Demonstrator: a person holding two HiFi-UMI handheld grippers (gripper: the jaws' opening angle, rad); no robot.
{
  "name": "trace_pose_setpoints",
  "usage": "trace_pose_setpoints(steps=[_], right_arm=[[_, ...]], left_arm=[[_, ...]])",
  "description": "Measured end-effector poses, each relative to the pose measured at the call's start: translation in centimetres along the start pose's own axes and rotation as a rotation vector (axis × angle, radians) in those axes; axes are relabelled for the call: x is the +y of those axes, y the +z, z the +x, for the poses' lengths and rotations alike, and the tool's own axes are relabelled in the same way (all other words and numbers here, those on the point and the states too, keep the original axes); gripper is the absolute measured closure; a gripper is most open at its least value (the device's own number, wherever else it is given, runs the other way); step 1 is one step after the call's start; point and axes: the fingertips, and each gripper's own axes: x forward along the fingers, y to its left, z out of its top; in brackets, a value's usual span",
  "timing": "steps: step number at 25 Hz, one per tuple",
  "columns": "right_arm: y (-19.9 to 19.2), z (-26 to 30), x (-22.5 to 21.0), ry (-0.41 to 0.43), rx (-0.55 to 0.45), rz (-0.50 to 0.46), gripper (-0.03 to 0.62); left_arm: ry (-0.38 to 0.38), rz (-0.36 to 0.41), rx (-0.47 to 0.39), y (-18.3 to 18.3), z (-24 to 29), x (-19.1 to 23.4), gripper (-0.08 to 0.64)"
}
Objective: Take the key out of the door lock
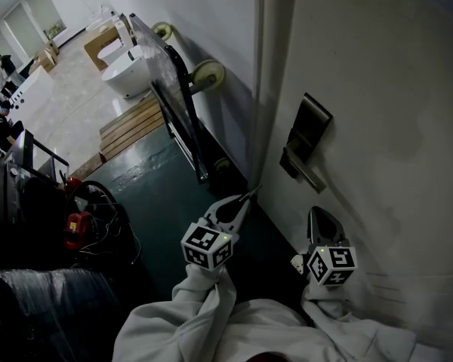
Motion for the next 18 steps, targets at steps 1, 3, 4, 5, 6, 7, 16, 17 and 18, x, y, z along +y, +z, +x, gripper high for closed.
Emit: trace_pose_setpoints(steps=[1, 3, 4, 5, 6, 7, 16, 17, 18], right_arm=[[-0.04, 0.0, 0.01, 0.0, 0.001, 0.0, 0.541], [-0.12, -0.02, 0.08, 0.002, 0.001, -0.001, 0.541], [-0.14, -0.04, 0.1, 0.002, 0.002, -0.001, 0.541], [-0.15, -0.06, 0.11, 0.001, 0.002, -0.001, 0.541], [-0.15, -0.07, 0.1, 0.0, 0.003, -0.001, 0.541], [-0.15, -0.07, 0.1, 0.0, 0.002, -0.001, 0.541], [-0.26, -0.04, 0.19, -0.002, 0.001, 0.0, 0.541], [-0.25, -0.09, 0.14, -0.004, 0.001, 0.0, 0.541], [-0.25, -0.14, 0.1, -0.006, 0.001, 0.0, 0.541]], left_arm=[[0.006, 0.0, 0.0, -0.02, -0.03, 0.07, 0.534], [0.015, 0.0, 0.001, -0.08, -0.13, 0.21, 0.534], [0.017, -0.001, 0.001, -0.11, -0.17, 0.24, 0.534], [0.018, -0.002, 0.001, -0.11, -0.19, 0.25, 0.534], [0.019, -0.002, 0.0, -0.1, -0.21, 0.27, 0.534], [0.02, -0.003, 0.0, -0.08, -0.23, 0.31, 0.534], [0.024, -0.006, -0.004, -0.07, -0.32, 0.69, 0.534], [0.025, -0.007, -0.004, -0.06, -0.35, 0.7, 0.534], [0.026, -0.008, -0.005, -0.05, -0.38, 0.71, 0.534]])
